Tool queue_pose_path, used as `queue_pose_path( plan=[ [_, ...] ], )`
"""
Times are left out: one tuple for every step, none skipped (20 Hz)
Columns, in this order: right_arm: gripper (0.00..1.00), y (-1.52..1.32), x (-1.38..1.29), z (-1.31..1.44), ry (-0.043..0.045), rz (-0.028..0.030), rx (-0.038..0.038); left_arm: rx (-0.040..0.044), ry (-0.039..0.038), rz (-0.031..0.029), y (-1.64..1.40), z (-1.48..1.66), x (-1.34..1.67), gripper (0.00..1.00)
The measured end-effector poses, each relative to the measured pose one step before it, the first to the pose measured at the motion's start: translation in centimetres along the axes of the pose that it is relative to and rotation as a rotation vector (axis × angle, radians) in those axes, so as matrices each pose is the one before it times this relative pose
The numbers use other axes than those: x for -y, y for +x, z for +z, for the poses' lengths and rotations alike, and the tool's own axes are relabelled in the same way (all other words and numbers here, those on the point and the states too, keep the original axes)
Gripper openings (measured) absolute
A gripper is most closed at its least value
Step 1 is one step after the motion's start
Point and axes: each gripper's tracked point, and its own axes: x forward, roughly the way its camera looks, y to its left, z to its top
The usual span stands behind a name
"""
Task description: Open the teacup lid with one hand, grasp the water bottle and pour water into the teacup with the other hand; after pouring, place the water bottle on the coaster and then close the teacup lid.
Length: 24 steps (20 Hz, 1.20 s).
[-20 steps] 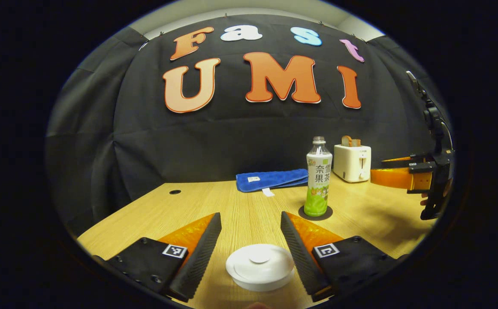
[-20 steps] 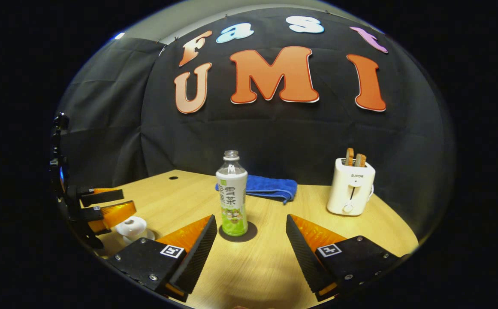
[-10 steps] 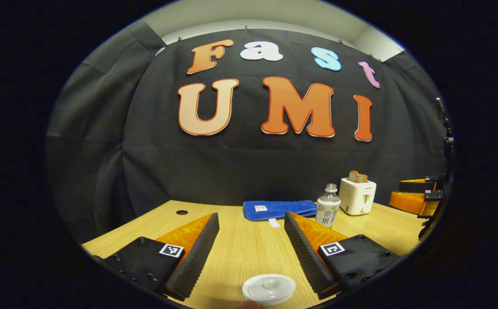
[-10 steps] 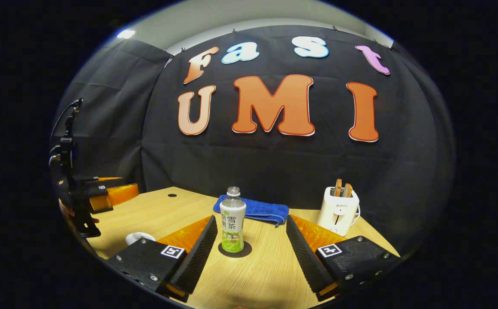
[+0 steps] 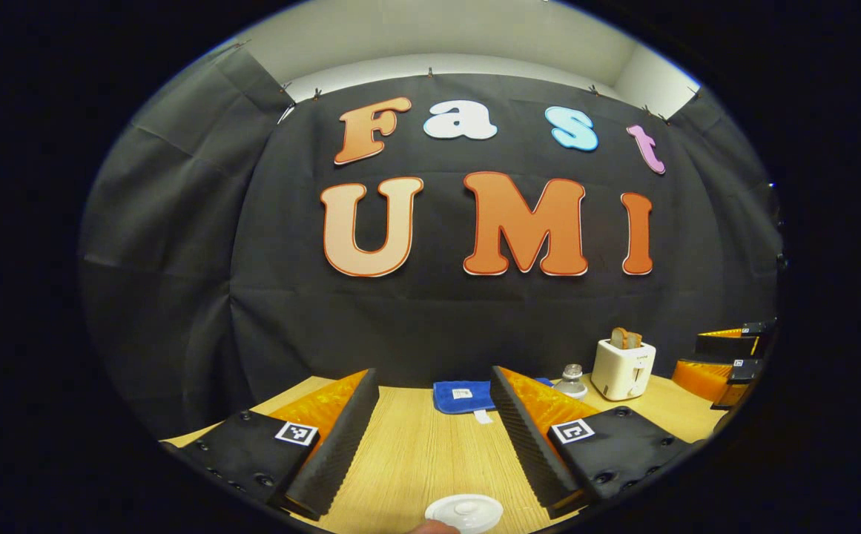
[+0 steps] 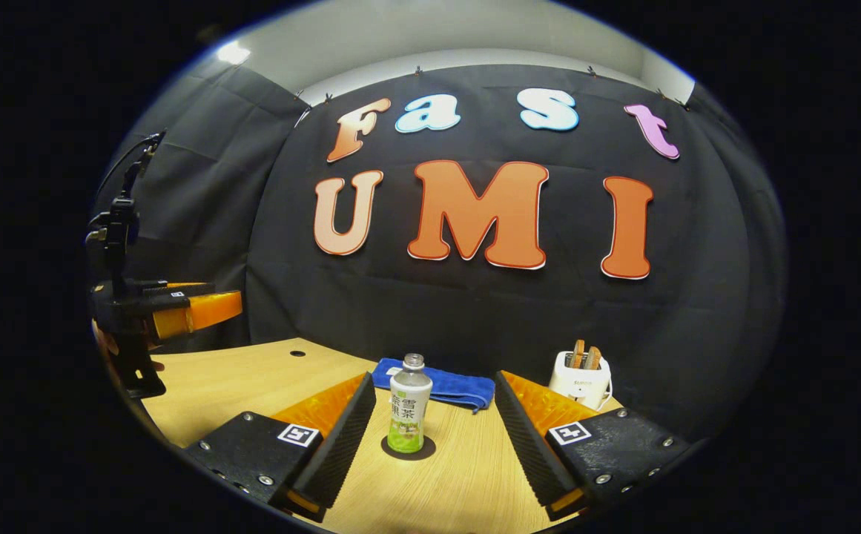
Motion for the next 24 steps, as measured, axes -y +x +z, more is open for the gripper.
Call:
queue_pose_path(
  plan=[
    [0.96, -0.112, -0.031, 0.368, -0.00218, -0.00573, 0.01369, 0.00517, -0.0053, -0.00127, -0.187, 0.272, 0.279, 0.99],
    [0.96, -0.003, -0.036, 0.4, -0.00442, -0.00763, 0.01265, 0.00709, -0.00282, -0.00246, -0.162, 0.137, 0.231, 0.99],
    [0.96, -0.048, 0.056, 0.32, -0.00008, -0.00901, 0.01035, 0.00581, -0.00447, -0.00194, -0.066, 0.162, 0.265, 0.95],
    [0.96, 0.036, -0.123, 0.187, 0.00175, -0.0018, 0.00555, 0.00845, -0.00407, -0.00077, -0.113, 0.182, 0.095, 0.95],
    [0.96, -0.05, -0.158, 0.076, 0.00394, 0.00124, 0.00325, 0.01016, -0.00288, 0.00301, -0.038, 0.178, -0.01, 0.99],
    [0.96, 0.005, -0.021, 0.014, 0.00409, -0.00282, 0.00468, 0.01516, -0.00492, 0.00679, -0.155, 0.221, -0.205, 0.99],
    [0.96, 0.031, 0.041, -0.002, 0.00152, -0.00296, 0.00501, 0.01419, -0.01174, 0.00885, -0.002, 0.019, -0.106, 0.95],
    [0.96, 0.016, 0.111, -0.037, -0.00152, -0.00702, 0.00339, -0.00133, -0.00793, 0.00161, 0.028, -0.176, 0.076, 0.98],
    [0.96, -0.019, 0.157, -0.107, -0.00351, -0.00735, -0.00119, -0.00179, 0.00782, -0.00071, -0.007, -0.303, 0.051, 0.98],
    [0.96, 0.006, 0.124, -0.226, -0.00034, -0.00641, -0.00287, -0.00462, 0.01248, 0.00618, -0.006, -0.289, -0.309, 0.98],
    [0.96, 0.036, 0.049, -0.206, -0.00054, -0.00317, -0.00355, -0.00302, 0.01055, 0.00505, 0.04, -0.163, -0.138, 0.98],
    [0.96, 0.02, 0.04, -0.191, 0.00302, -0.00368, -0.00538, -0.00143, 0.0047, 0.00114, 0.044, -0.024, 0.039, 0.98],
    [0.96, 0.036, 0.059, -0.096, 0.00301, -0.00145, -0.0023, -0.00128, 0.00134, -0.00478, -0.044, -0.005, 0.17, 0.98],
    [0.96, -0.007, 0.094, 0.013, 0.00292, -0.00269, -0.00239, 0.00053, 0.00304, -0.00292, 0.058, 0.086, 0.101, 0.95],
    [0.96, 0.016, 0.209, -0.02, 0.00245, -0.00598, -0.00337, 0.00225, 0.00346, 0.00045, 0.108, 0.085, -0.04, 0.95],
    [0.96, 0.001, 0.06, 0.173, 0.00333, -0.00341, 0.0001, 0.00431, 0.00574, 0.00125, 0.116, 0.236, -0.064, 0.98],
    [0.96, 0.021, 0.192, 0.135, 0.00382, -0.00381, 0.00135, 0.00538, 0.00534, 0.00346, 0.025, 0.277, -0.075, 0.98],
    [0.96, -0.043, 0.064, 0.105, 0.00235, -0.00007, 0.00255, 0.00294, 0.00472, -0.00365, 0.077, 0.026, 0.164, 0.98],
    [0.96, -0.081, 0.112, 0.147, 0.0003, -0.00392, 0.00182, 0.00254, 0.00318, -0.00036, 0.059, 0.131, 0.062, 0.98],
    [0.96, -0.044, 0.205, 0.186, 0.00054, -0.00391, 0.00199, -0.0015, 0.00254, -0.00172, 0.027, 0.023, 0.009, 1.0],
    [0.96, -0.002, 0.107, 0.152, 0.00096, -0.0024, 0.0032, 0.00174, 0.00176, -0.00122, 0.081, 0.088, 0.146, 0.98],
    [0.96, -0.056, 0.156, 0.007, -0.00114, -0.00296, 0.00056, 0.0008, 0.00071, -0.00191, 0.066, 0.163, 0.073, 0.98],
    [0.96, 0.111, 0.206, -0.019, -0.00546, -0.00411, 0.00008, 0.00372, 0.00209, -0.00063, 0.037, 0.125, 0.045, 0.98],
    [0.96, 0.009, 0.293, -0.155, -0.00609, -0.01006, -0.0064, 0.00279, 0.00126, 0.0019, 0.091, 0.166, -0.011, 0.98]
  ],
)
